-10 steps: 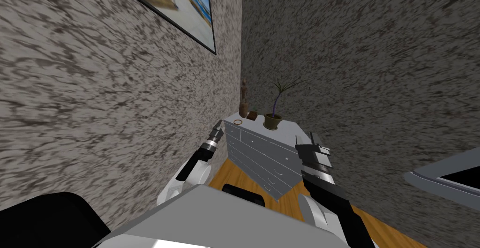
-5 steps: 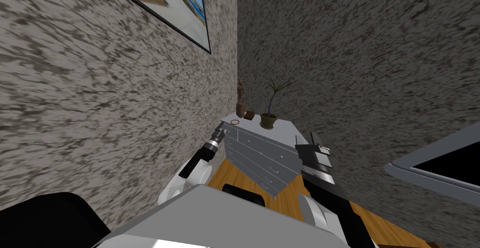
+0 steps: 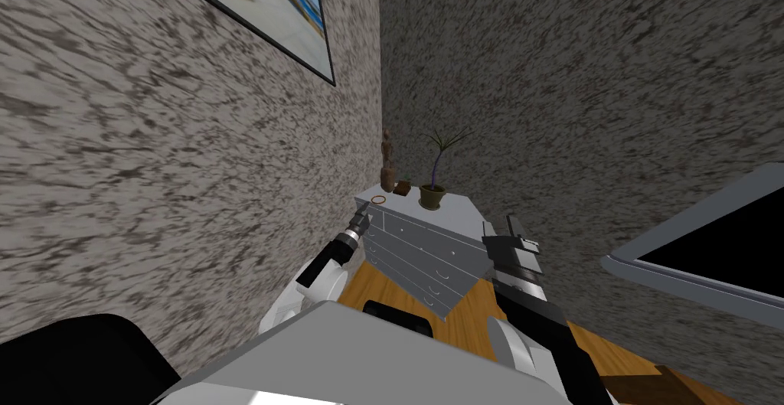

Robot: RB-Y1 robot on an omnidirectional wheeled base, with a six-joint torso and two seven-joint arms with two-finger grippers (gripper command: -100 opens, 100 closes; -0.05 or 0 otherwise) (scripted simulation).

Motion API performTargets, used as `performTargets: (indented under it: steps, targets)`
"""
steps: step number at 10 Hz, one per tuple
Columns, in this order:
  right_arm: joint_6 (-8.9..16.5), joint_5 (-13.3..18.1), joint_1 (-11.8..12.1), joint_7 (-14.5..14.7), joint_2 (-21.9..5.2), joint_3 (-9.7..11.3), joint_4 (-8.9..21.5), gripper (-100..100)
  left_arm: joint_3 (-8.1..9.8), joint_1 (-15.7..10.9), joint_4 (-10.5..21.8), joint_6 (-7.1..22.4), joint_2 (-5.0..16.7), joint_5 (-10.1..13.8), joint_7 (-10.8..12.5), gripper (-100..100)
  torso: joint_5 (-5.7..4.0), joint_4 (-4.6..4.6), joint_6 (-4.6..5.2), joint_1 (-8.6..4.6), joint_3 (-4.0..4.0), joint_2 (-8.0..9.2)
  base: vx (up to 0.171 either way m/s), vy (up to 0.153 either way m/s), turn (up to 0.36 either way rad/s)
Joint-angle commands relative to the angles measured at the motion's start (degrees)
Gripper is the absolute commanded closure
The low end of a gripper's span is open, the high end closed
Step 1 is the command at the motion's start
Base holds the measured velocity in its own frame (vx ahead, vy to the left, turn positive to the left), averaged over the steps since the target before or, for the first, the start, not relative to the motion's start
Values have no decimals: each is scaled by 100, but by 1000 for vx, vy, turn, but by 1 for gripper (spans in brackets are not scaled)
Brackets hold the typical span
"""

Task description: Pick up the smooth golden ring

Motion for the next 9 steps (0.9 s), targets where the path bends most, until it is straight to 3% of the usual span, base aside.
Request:
performTargets:
  steps: [1,8,9]
  targets:
    - [0,0,0,0,0,0,0,0,-12,-34,-10,260,-2,0,29,-100,0,0,0,0,0,0,14,-25,-38]
    - [0,0,1,0,0,-1,0,0,-172,-158,-149,1340,-52,-48,203,-100,2,-1,-2,12,-2,-3,18,-9,-59]
    - [0,0,0,0,0,-1,0,0,-172,-158,-149,1385,-52,-48,203,-100,3,-1,-1,14,-2,-3,17,6,-31]
